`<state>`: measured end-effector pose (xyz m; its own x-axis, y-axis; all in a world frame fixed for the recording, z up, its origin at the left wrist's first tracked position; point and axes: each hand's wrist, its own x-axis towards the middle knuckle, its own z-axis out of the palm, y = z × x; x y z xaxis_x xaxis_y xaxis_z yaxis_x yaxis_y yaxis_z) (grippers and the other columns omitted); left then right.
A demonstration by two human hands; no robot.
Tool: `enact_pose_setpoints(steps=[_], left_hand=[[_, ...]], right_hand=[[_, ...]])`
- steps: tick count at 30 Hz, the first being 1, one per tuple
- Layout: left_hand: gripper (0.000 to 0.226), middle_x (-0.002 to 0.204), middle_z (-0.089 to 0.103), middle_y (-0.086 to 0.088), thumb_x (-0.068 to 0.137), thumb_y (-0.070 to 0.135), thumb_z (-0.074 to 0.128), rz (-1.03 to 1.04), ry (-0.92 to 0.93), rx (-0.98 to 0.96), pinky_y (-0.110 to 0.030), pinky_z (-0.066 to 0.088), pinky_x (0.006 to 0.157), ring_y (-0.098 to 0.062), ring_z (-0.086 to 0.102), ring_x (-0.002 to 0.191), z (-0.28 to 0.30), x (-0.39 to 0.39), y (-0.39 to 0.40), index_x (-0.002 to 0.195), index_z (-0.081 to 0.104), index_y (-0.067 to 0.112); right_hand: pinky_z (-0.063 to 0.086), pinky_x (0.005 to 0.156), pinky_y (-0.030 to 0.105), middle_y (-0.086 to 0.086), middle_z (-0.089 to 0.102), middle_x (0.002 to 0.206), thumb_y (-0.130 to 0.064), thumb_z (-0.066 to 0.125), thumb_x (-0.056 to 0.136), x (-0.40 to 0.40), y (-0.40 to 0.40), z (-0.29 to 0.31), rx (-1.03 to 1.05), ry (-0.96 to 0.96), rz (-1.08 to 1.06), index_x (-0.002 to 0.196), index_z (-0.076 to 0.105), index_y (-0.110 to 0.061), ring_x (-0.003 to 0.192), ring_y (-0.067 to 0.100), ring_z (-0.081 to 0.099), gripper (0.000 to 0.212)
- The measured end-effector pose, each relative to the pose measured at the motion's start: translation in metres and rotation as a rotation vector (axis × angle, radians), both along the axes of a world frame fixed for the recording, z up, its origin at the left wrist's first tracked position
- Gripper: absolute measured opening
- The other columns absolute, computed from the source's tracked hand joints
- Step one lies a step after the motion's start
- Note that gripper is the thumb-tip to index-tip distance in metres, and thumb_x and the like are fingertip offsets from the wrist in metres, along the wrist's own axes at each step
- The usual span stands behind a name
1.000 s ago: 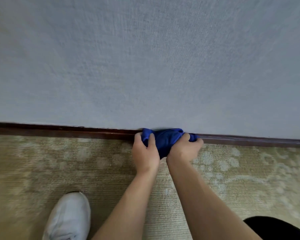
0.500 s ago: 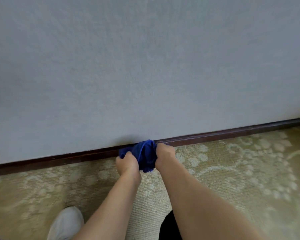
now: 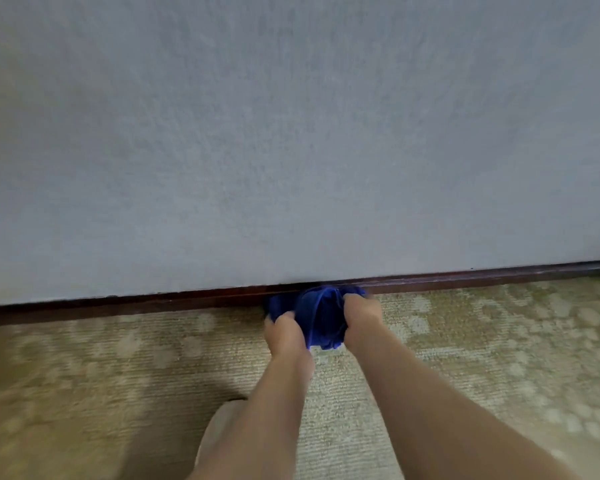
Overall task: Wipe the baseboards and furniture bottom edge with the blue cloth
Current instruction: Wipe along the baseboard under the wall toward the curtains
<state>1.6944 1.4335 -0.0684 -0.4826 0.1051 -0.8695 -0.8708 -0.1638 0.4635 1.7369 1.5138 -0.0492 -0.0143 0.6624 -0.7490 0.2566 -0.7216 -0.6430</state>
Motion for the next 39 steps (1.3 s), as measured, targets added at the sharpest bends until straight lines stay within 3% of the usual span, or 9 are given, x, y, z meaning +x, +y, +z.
enact_pose_setpoints(steps=[6, 11, 14, 19, 23, 28, 33, 36, 39], left_hand=[[0.037, 0.121, 0.066, -0.013, 0.091, 0.014, 0.057, -0.081, -0.158, 0.004, -0.042, 0.054, 0.088, -0.034, 0.064, 0.108, 0.003, 0.005, 0.002, 0.128, 0.057, 0.011], [0.023, 0.114, 0.063, -0.014, 0.092, 0.001, 0.052, -0.041, 0.095, -0.130, -0.044, 0.051, 0.096, -0.031, 0.062, 0.100, -0.003, 0.010, 0.026, 0.113, 0.057, 0.011], [0.024, 0.110, 0.059, -0.010, 0.095, 0.006, 0.051, -0.110, 0.209, -0.251, -0.037, 0.049, 0.091, -0.027, 0.058, 0.095, -0.011, 0.028, 0.041, 0.117, 0.053, 0.014], [0.011, 0.107, 0.065, -0.010, 0.091, 0.018, 0.061, -0.345, 0.162, -0.167, -0.046, 0.052, 0.097, -0.030, 0.064, 0.098, -0.008, 0.044, 0.063, 0.101, 0.057, 0.019], [0.019, 0.118, 0.065, -0.015, 0.094, 0.018, 0.059, -0.112, 0.114, -0.186, -0.043, 0.052, 0.096, -0.033, 0.064, 0.103, 0.008, 0.046, 0.068, 0.112, 0.059, 0.013], [0.035, 0.130, 0.057, -0.015, 0.101, 0.022, 0.048, 0.126, 0.357, -0.489, -0.026, 0.039, 0.083, -0.033, 0.058, 0.115, 0.020, 0.034, 0.058, 0.132, 0.048, 0.006], [0.028, 0.117, 0.061, -0.010, 0.097, 0.024, 0.055, -0.107, 0.308, -0.391, -0.033, 0.047, 0.086, -0.025, 0.057, 0.095, 0.017, 0.049, 0.062, 0.122, 0.053, 0.012], [0.029, 0.115, 0.061, -0.010, 0.096, 0.022, 0.056, -0.180, 0.182, -0.273, -0.036, 0.049, 0.090, -0.027, 0.058, 0.096, 0.012, 0.057, 0.076, 0.124, 0.053, 0.014], [0.029, 0.121, 0.061, -0.012, 0.098, 0.022, 0.053, -0.041, 0.245, -0.333, -0.038, 0.050, 0.092, -0.031, 0.061, 0.106, 0.011, 0.045, 0.065, 0.125, 0.053, 0.012]], right_hand=[[0.050, 0.081, 0.039, 0.016, 0.061, 0.108, 0.001, 0.043, 0.091, 0.019, -0.004, 0.009, -0.045, -0.049, -0.056, 0.124, 0.055, -0.008, 0.094, 0.031, 0.060, 0.037], [0.049, 0.081, 0.037, 0.013, 0.059, 0.093, 0.000, 0.043, 0.089, 0.009, 0.015, -0.015, 0.032, 0.017, -0.134, 0.107, 0.052, -0.010, 0.086, 0.026, 0.055, 0.022], [0.050, 0.096, 0.045, 0.018, 0.062, 0.113, -0.001, 0.042, 0.092, 0.017, 0.023, -0.032, 0.011, 0.061, -0.117, 0.127, 0.050, -0.005, 0.095, 0.028, 0.058, 0.036], [0.051, 0.091, 0.040, 0.014, 0.063, 0.110, -0.006, 0.048, 0.087, 0.051, 0.065, -0.028, 0.125, -0.027, -0.225, 0.126, 0.054, -0.009, 0.091, 0.026, 0.058, 0.040], [0.048, 0.087, 0.044, 0.010, 0.054, 0.105, -0.010, 0.045, 0.087, 0.042, 0.058, -0.013, 0.225, -0.082, -0.130, 0.126, 0.048, -0.006, 0.090, 0.025, 0.051, 0.039], [0.043, 0.093, 0.034, 0.013, 0.058, 0.110, -0.005, 0.046, 0.091, 0.006, 0.020, -0.013, 0.258, -0.094, 0.024, 0.124, 0.047, 0.000, 0.102, 0.028, 0.056, 0.033], [0.050, 0.097, 0.050, 0.021, 0.063, 0.116, -0.008, 0.048, 0.083, 0.035, 0.046, -0.017, 0.261, -0.122, 0.002, 0.115, 0.054, -0.004, 0.106, 0.038, 0.062, 0.032], [0.050, 0.096, 0.043, 0.020, 0.060, 0.122, -0.007, 0.044, 0.090, 0.042, 0.066, -0.006, 0.289, -0.217, -0.114, 0.122, 0.051, -0.003, 0.109, 0.037, 0.060, 0.034], [0.043, 0.095, 0.035, 0.021, 0.058, 0.127, -0.004, 0.042, 0.093, 0.019, 0.043, -0.002, 0.333, -0.225, -0.038, 0.127, 0.047, -0.001, 0.115, 0.036, 0.057, 0.034]])
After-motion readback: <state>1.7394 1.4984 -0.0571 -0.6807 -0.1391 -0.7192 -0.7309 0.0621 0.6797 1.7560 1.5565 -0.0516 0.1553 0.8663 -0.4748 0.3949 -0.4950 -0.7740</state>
